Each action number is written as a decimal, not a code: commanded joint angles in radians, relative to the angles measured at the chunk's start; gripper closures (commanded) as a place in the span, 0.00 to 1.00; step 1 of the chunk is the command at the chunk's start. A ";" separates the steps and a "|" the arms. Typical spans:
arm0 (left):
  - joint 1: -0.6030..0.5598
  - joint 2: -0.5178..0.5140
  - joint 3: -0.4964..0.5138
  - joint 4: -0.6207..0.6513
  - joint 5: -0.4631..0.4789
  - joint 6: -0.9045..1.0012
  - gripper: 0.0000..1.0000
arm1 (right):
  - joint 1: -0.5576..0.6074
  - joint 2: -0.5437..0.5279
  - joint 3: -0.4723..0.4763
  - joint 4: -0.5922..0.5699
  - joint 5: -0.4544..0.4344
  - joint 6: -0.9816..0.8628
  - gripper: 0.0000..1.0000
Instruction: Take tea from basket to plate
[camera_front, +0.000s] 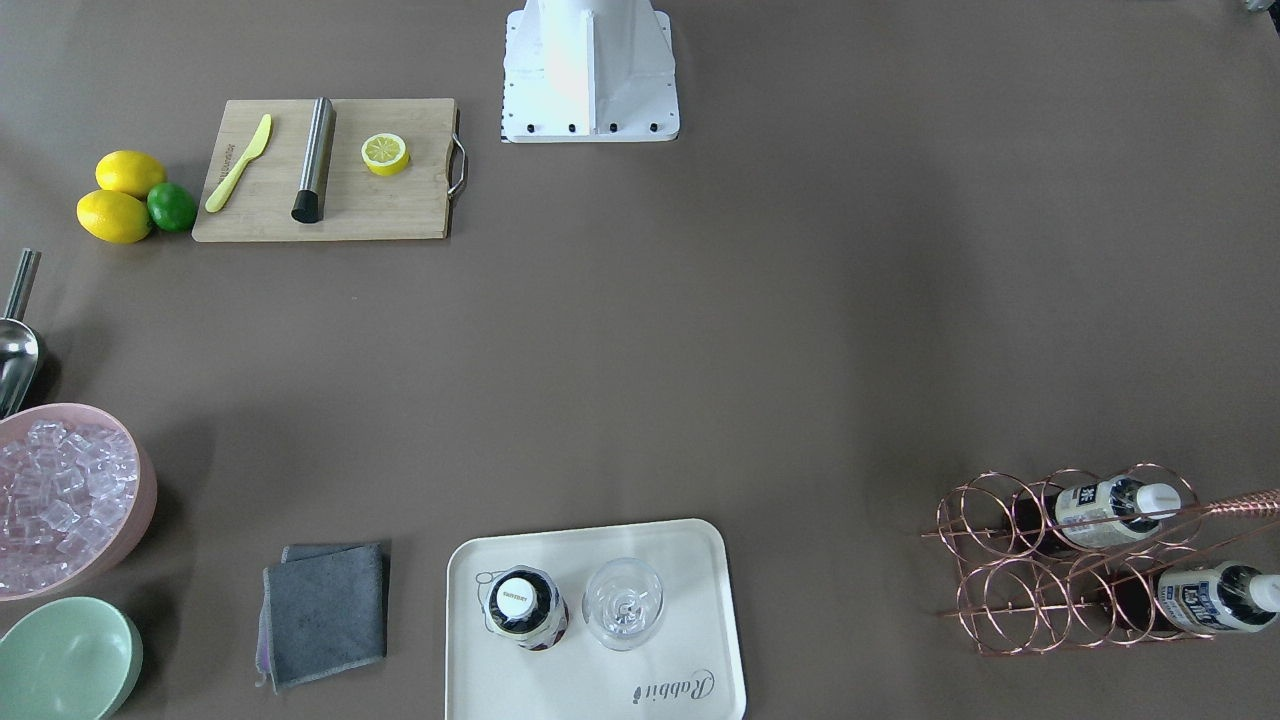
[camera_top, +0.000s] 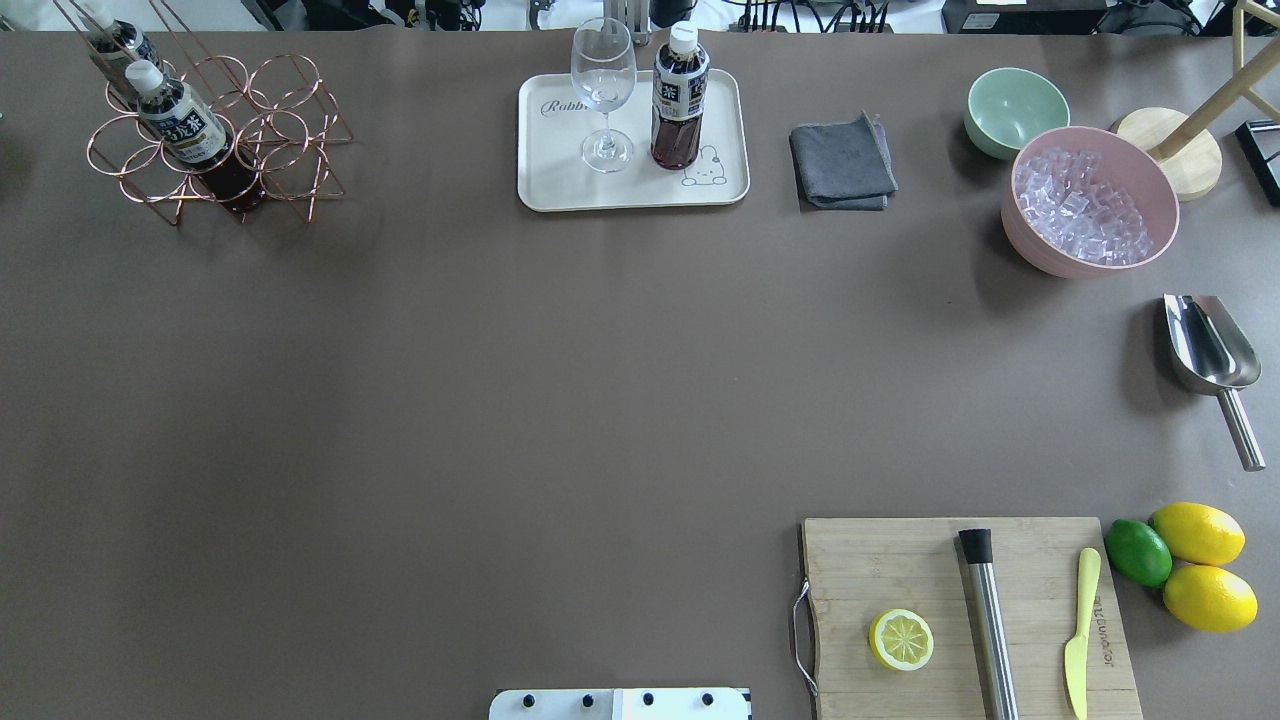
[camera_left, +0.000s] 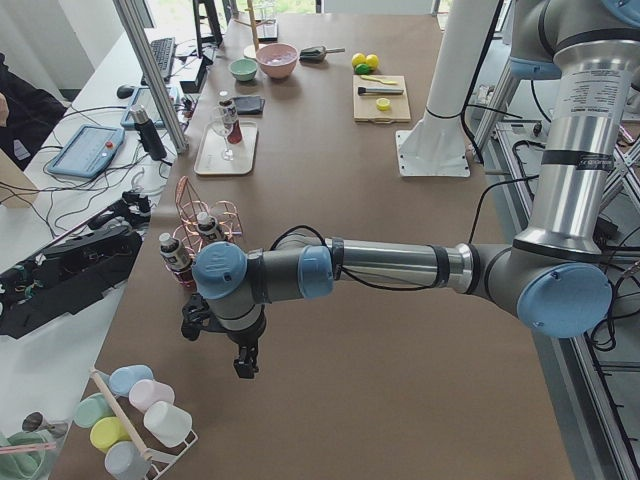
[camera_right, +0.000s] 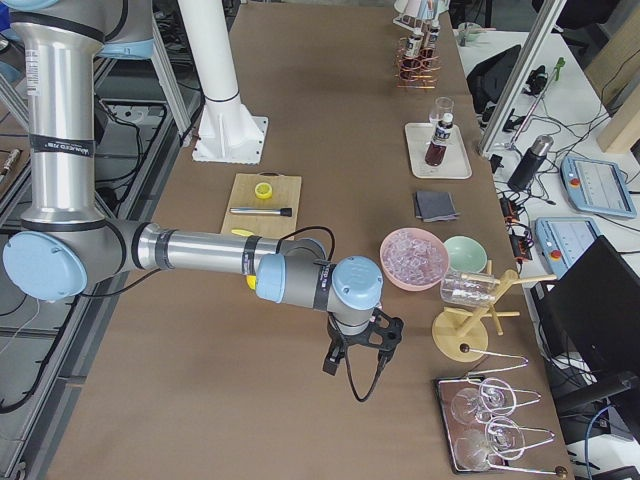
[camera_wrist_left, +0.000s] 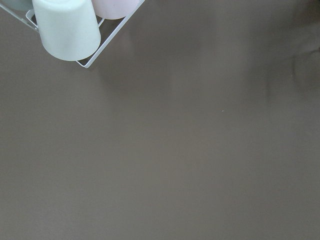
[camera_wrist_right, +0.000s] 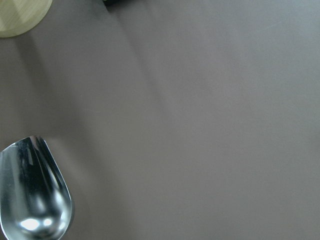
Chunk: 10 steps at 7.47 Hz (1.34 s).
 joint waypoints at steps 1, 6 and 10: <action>0.028 0.070 -0.077 -0.009 0.036 0.000 0.02 | 0.001 -0.001 0.000 -0.001 -0.001 -0.123 0.00; 0.033 0.180 -0.169 -0.012 0.040 0.001 0.02 | 0.001 -0.013 -0.008 -0.003 0.005 -0.115 0.00; 0.033 0.183 -0.168 -0.012 0.029 0.001 0.02 | 0.001 -0.015 -0.006 -0.003 0.005 -0.115 0.00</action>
